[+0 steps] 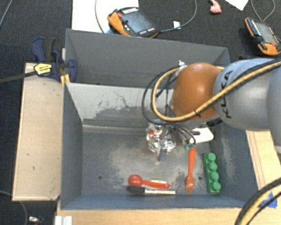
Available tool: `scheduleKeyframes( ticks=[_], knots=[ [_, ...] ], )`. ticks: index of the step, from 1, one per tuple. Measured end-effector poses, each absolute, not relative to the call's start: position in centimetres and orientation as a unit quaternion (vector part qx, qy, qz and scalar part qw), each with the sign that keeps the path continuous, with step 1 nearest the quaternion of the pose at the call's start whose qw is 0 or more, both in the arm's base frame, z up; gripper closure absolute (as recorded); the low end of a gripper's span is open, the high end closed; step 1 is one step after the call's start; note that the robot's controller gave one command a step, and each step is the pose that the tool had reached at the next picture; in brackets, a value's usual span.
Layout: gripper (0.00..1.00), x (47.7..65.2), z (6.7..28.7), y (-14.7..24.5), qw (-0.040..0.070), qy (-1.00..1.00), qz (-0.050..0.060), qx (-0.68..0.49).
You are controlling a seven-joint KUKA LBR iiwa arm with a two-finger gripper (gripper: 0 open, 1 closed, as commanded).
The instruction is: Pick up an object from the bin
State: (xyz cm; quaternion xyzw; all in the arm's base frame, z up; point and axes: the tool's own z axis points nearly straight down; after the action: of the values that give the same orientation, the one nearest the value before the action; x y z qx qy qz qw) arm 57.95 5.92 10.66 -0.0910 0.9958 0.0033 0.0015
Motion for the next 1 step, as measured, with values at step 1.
scheduleKeyframes(
  ticks=[1],
  knots=[
    [1.00,58.24,13.19,5.93,0.007,0.996,0.003,-0.090]
  ],
)
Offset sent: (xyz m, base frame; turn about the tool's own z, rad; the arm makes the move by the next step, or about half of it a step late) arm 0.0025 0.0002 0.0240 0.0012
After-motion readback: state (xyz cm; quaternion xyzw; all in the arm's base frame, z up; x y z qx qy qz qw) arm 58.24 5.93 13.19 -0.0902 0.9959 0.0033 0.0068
